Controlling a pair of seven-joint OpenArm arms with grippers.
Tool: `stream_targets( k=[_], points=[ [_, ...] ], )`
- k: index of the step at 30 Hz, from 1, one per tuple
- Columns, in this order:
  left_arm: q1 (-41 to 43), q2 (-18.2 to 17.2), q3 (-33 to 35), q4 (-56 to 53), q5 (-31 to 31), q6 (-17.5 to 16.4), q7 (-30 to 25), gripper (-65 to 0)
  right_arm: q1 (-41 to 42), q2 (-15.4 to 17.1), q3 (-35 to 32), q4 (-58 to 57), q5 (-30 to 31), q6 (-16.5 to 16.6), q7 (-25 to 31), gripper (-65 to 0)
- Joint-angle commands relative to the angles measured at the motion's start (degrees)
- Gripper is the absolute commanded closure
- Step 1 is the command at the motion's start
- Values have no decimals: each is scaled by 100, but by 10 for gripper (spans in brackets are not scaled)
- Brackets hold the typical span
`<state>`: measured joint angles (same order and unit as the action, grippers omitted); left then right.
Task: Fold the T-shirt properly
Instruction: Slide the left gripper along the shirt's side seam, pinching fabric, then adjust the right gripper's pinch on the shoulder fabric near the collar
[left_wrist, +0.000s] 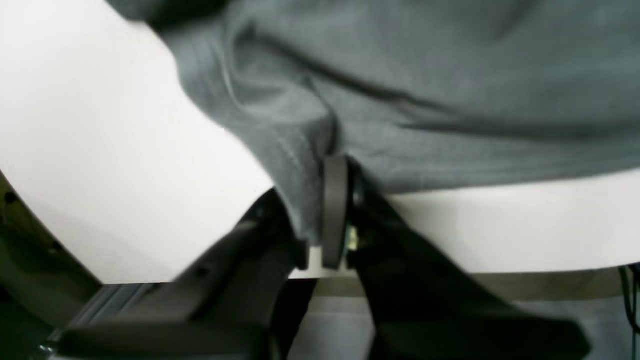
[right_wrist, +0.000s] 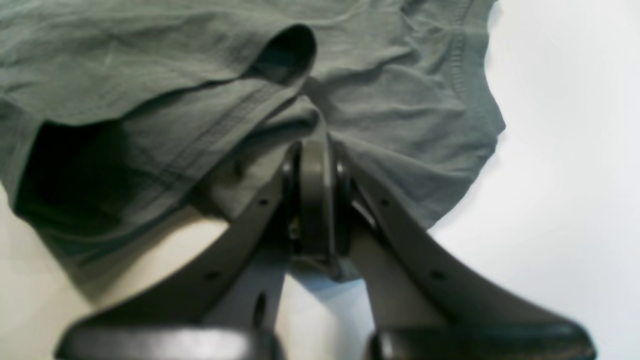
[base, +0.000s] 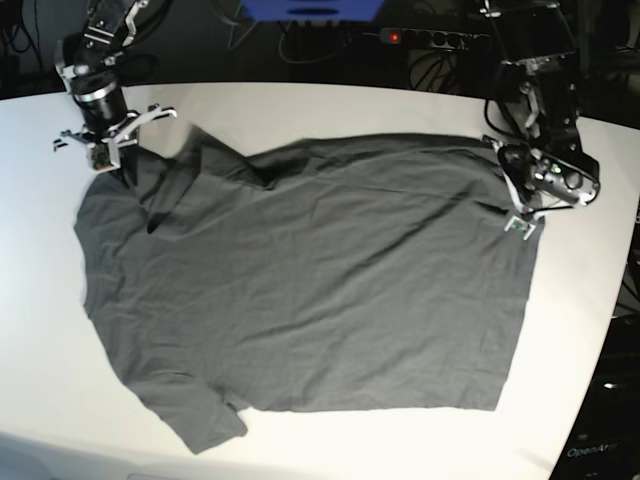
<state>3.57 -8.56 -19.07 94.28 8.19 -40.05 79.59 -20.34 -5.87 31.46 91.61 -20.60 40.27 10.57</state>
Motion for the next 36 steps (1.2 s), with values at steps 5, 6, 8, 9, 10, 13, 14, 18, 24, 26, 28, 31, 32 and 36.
stream_targets(
  k=[5, 6, 8, 9, 10, 13, 14, 18, 24, 26, 28, 31, 32, 36],
  points=[
    [43, -37, -5, 176, 3, 5, 41, -35, 60, 2, -65, 91, -520, -27, 170, -13],
    [43, -37, -5, 247, 3, 5, 41, -35, 60, 2, -162, 91, -608, -27, 170, -13],
    [51, -28, -5, 361, 3, 5, 41, -35, 51, 11, -285, 91, -678, -27, 170, -13],
    [51, -28, -5, 396, 12, 5, 41, -35, 51, 11, -329, 91, -678, -27, 170, -13],
    [51, -28, -5, 423, 30, 5, 41, -35, 51, 20, -381, 91, -687, -27, 170, -13],
    [60, -28, -5, 423, 39, 5, 41, -35, 51, 20, -434, 83, -802, -27, 170, -13],
    [60, -37, -5, 423, 39, 5, 41, -35, 51, 20, -443, 83, -802, -27, 170, -13],
    [51, -37, -5, 423, 12, 5, 41, -35, 25, 20, -549, 83, -802, -27, 161, -13],
    [16, -19, -14, 423, 12, 5, 41, -35, 16, 20, -557, 30, -837, -27, 161, -13],
    [7, -19, -14, 423, 12, 5, 41, -35, 43, 20, -557, -58, -845, -27, 161, -13],
    [7, -28, -14, 423, 12, 5, 41, -35, 51, 29, -557, -155, -845, -27, 170, -13],
    [-1, -28, -14, 423, 12, 5, 41, -35, 51, 73, -557, -181, -845, -27, 170, -13],
    [-1, -28, -14, 423, 12, 5, 41, -35, 51, 73, -557, -190, -845, -27, 170, -13],
    [7, -28, -14, 423, 12, 5, 41, -35, 60, 73, -557, -146, -845, -27, 170, -17]
  ],
)
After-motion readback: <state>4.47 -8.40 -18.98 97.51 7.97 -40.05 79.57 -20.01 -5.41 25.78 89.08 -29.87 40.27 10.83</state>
